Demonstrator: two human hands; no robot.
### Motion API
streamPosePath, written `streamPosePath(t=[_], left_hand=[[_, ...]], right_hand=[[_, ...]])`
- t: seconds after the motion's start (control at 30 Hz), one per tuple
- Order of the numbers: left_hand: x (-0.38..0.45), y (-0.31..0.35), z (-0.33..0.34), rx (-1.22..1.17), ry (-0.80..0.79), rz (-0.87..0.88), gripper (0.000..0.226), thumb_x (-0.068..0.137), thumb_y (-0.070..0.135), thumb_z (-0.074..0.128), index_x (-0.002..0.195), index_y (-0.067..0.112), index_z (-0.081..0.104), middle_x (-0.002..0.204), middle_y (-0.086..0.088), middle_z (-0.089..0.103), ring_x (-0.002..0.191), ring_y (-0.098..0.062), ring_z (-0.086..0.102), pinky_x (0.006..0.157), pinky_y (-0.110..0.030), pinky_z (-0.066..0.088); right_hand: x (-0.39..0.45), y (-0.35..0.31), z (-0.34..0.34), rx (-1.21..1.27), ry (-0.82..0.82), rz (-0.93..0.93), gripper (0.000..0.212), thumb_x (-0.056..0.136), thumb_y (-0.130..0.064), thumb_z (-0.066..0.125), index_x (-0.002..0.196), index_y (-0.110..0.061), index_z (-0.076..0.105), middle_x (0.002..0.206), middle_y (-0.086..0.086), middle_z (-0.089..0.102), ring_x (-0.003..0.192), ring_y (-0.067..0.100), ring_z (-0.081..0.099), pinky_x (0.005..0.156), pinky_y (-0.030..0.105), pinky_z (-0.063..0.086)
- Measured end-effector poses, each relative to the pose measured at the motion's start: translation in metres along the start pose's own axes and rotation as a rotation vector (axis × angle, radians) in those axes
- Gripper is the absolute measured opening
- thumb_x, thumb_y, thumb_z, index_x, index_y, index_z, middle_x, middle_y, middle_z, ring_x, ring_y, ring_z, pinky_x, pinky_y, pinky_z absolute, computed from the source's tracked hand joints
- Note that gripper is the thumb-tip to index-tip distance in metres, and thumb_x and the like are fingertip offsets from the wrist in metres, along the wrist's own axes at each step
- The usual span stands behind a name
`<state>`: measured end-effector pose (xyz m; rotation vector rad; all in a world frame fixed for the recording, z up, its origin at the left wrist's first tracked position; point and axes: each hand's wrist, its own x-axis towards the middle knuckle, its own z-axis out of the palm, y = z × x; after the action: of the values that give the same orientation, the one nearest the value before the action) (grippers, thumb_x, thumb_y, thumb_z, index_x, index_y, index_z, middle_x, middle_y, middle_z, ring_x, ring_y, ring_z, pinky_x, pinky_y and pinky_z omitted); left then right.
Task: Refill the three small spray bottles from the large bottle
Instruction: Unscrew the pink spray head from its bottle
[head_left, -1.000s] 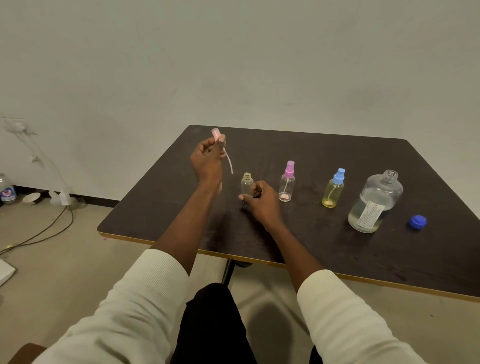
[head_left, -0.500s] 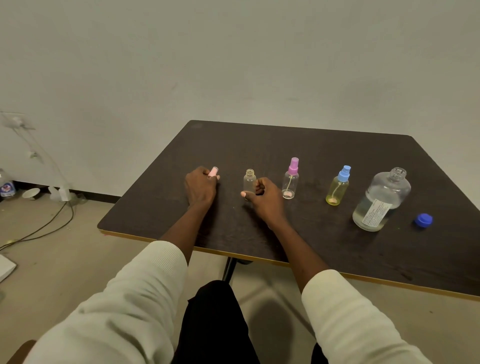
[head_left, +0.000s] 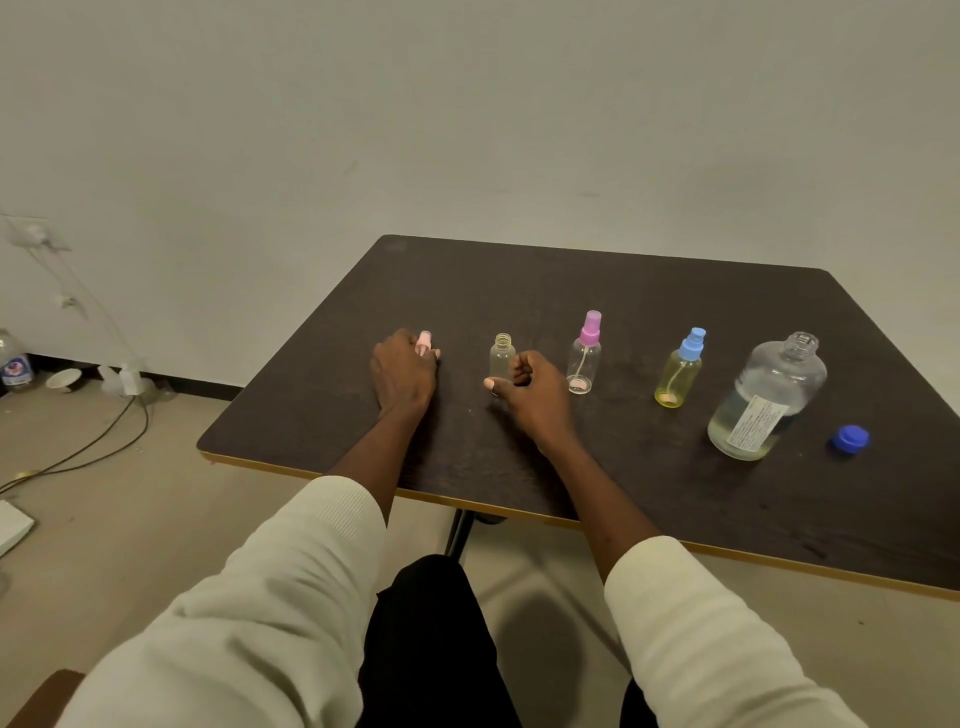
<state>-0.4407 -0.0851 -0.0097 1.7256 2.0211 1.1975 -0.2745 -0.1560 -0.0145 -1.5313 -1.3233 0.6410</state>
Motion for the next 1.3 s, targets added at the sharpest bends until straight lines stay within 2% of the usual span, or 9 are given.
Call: streamPosePath(t=[0.27, 0.5, 0.7, 0.87, 1.0, 1.2, 1.3], left_hand=[[0.0026, -0.004, 0.0021, -0.021, -0.045, -0.039, 0.019, 0.093, 0.022, 0.065, 0.108, 0.011, 0.065, 0.106, -0.012, 0.068, 0.098, -0.027, 0.061, 0.082, -0.04, 0.051], [0.0, -0.0032, 0.0004, -0.029, -0.043, -0.031, 0.019, 0.089, 0.025, 0.069, 0.101, 0.011, 0.064, 0.099, -0.01, 0.068, 0.089, -0.026, 0.062, 0.081, -0.045, 0.055], [0.0011, -0.0037, 0.0, -0.026, -0.048, -0.031, 0.021, 0.088, 0.028, 0.071, 0.098, 0.013, 0.06, 0.098, -0.01, 0.065, 0.091, -0.027, 0.06, 0.081, -0.046, 0.053], [0.0005, -0.0028, -0.0001, -0.016, -0.053, -0.035, 0.022, 0.088, 0.027, 0.073, 0.099, 0.012, 0.061, 0.099, -0.01, 0.065, 0.092, -0.026, 0.061, 0.08, -0.044, 0.054], [-0.0006, -0.002, -0.0013, -0.021, -0.046, -0.044, 0.021, 0.088, 0.025, 0.074, 0.097, 0.012, 0.061, 0.099, -0.009, 0.065, 0.091, -0.024, 0.06, 0.072, -0.034, 0.046], [-0.0014, -0.0016, -0.0028, -0.035, -0.051, -0.051, 0.023, 0.086, 0.026, 0.075, 0.098, 0.013, 0.06, 0.101, -0.008, 0.065, 0.094, -0.024, 0.06, 0.074, -0.034, 0.047], [-0.0024, -0.0008, -0.0038, -0.041, -0.043, -0.038, 0.024, 0.086, 0.026, 0.075, 0.099, 0.013, 0.06, 0.102, -0.009, 0.065, 0.095, -0.025, 0.06, 0.08, -0.04, 0.053]], right_hand=[[0.0012, 0.0023, 0.0011, -0.014, 0.005, -0.003, 0.026, 0.078, -0.027, 0.078, 0.09, -0.015, 0.059, 0.085, -0.002, 0.064, 0.081, 0.015, 0.061, 0.072, 0.03, 0.053], [-0.0001, 0.0014, 0.0007, -0.005, -0.003, -0.003, 0.024, 0.078, -0.026, 0.078, 0.09, -0.017, 0.059, 0.086, -0.003, 0.063, 0.081, 0.012, 0.06, 0.072, 0.028, 0.052], [0.0003, 0.0008, 0.0006, 0.003, 0.0, -0.013, 0.024, 0.078, -0.025, 0.078, 0.089, -0.018, 0.058, 0.084, -0.006, 0.061, 0.077, 0.007, 0.056, 0.07, 0.023, 0.049], [0.001, 0.003, 0.0013, 0.005, 0.011, -0.021, 0.025, 0.078, -0.025, 0.079, 0.09, -0.015, 0.059, 0.083, -0.006, 0.061, 0.076, 0.008, 0.056, 0.072, 0.027, 0.052], [0.0009, 0.0032, 0.0016, 0.001, 0.006, -0.012, 0.024, 0.078, -0.025, 0.078, 0.09, -0.016, 0.059, 0.082, -0.006, 0.061, 0.076, 0.007, 0.056, 0.071, 0.026, 0.052], [0.0015, 0.0036, 0.0024, -0.006, 0.002, -0.003, 0.023, 0.079, -0.026, 0.078, 0.089, -0.019, 0.058, 0.084, -0.005, 0.061, 0.077, 0.008, 0.057, 0.071, 0.025, 0.051], [0.0003, 0.0032, 0.0016, -0.009, -0.005, -0.003, 0.024, 0.079, -0.026, 0.078, 0.09, -0.019, 0.058, 0.085, -0.004, 0.061, 0.079, 0.01, 0.057, 0.071, 0.024, 0.051]])
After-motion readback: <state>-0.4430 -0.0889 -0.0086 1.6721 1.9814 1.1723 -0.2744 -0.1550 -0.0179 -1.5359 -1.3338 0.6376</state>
